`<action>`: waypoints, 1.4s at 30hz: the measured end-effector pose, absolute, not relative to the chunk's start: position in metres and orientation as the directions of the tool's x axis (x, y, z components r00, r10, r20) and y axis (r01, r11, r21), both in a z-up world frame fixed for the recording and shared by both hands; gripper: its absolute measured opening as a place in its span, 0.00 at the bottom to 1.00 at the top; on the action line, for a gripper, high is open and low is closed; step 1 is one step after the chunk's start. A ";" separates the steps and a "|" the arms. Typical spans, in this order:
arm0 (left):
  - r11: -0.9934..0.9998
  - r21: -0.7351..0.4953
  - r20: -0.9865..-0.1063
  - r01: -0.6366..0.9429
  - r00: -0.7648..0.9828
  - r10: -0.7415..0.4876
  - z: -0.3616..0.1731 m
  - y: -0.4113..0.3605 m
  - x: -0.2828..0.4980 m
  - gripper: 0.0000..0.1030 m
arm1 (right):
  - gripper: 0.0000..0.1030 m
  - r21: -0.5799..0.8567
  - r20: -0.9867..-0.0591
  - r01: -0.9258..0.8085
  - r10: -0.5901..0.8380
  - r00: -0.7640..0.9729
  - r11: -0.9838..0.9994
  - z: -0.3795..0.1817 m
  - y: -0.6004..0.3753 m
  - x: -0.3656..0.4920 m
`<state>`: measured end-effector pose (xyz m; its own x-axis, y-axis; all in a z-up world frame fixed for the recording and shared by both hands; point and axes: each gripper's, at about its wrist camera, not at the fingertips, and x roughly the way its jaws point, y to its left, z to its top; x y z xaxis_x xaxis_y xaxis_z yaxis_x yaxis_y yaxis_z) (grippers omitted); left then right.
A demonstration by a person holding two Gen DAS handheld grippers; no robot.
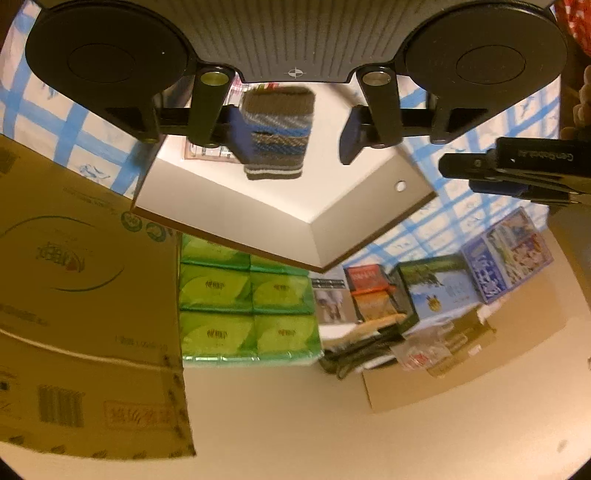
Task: Organize soft objects
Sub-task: 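Move the left tool back to the pile and close on the yellow sponge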
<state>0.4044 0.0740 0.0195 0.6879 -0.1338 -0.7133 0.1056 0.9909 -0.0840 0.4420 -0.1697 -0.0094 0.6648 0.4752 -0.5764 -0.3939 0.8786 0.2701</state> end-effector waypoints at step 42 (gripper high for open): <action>0.963 -0.156 -0.820 -0.219 0.573 -0.002 -0.044 0.115 0.113 0.61 | 0.68 0.375 -0.630 -0.493 0.606 0.486 0.785 -0.053 -0.186 0.212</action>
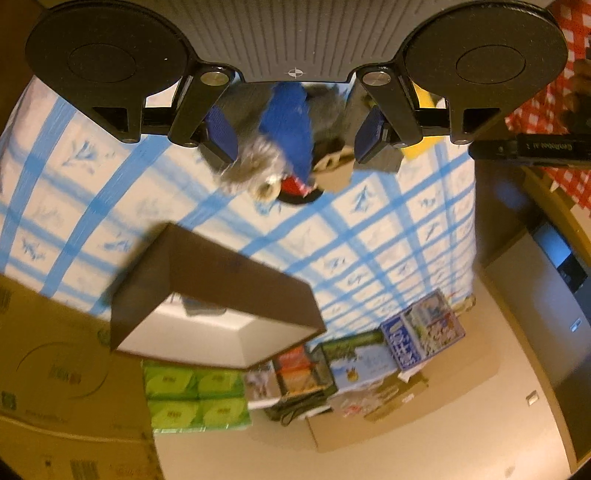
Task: Organize soft objects
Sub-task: 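Move the left tool back to the pile and close on the yellow sponge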
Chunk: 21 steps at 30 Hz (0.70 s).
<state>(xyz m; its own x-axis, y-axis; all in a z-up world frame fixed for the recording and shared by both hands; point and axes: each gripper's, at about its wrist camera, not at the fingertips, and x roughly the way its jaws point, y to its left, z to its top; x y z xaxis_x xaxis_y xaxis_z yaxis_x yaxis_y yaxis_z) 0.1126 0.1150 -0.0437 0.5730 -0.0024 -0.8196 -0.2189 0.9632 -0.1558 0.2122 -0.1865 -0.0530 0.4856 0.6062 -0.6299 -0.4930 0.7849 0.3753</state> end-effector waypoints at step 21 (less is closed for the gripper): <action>0.889 -0.291 -0.903 -0.354 0.410 -0.132 -0.124 0.106 0.155 0.70 | 0.68 0.403 -0.710 -0.373 0.542 0.449 0.836 -0.089 -0.208 0.224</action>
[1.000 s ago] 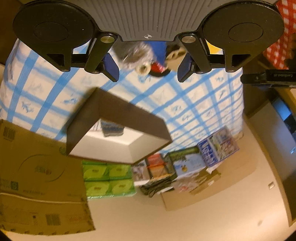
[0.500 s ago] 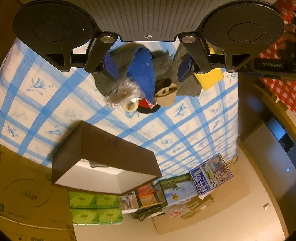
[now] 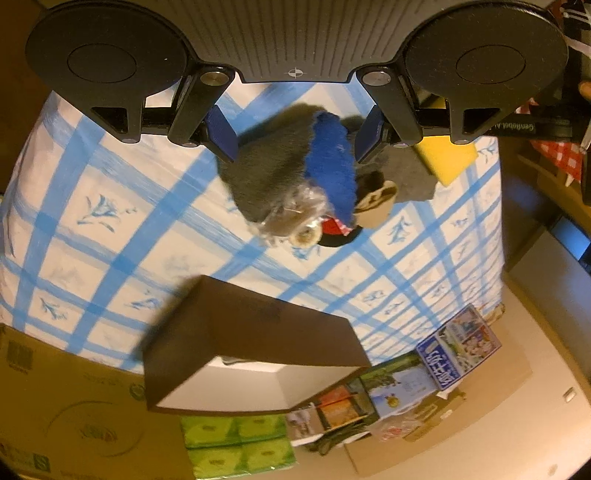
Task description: Organize soft objects
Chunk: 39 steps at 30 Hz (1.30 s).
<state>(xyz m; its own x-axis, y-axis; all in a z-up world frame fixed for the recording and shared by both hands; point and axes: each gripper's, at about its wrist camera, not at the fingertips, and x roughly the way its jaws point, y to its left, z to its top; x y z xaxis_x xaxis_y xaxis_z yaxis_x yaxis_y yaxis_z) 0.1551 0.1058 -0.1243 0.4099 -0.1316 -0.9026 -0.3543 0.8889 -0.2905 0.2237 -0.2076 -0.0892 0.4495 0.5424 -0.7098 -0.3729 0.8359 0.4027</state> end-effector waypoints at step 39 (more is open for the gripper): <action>0.960 0.022 -0.861 -0.277 0.483 0.159 -0.106 0.086 0.157 0.78 | 0.68 0.419 -0.739 -0.287 0.507 0.442 0.861 -0.116 -0.219 0.245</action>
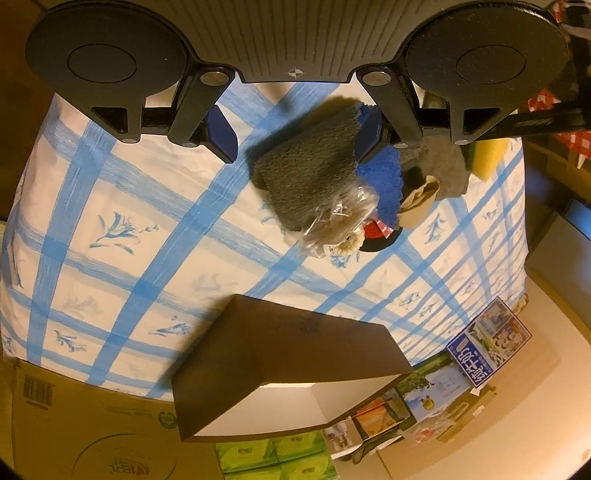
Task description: Organize soft objects
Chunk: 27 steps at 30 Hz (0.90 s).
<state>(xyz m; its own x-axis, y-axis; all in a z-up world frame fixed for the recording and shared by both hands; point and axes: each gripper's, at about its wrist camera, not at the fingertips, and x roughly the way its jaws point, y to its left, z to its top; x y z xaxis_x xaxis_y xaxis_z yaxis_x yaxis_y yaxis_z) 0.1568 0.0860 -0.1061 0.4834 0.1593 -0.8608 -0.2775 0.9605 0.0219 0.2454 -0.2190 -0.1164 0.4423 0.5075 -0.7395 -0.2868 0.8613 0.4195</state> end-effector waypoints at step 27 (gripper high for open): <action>0.989 -0.014 -0.818 -0.150 0.570 0.075 -0.117 0.101 0.162 0.75 | 0.68 0.358 -0.682 -0.445 0.555 0.477 0.821 -0.104 -0.177 0.262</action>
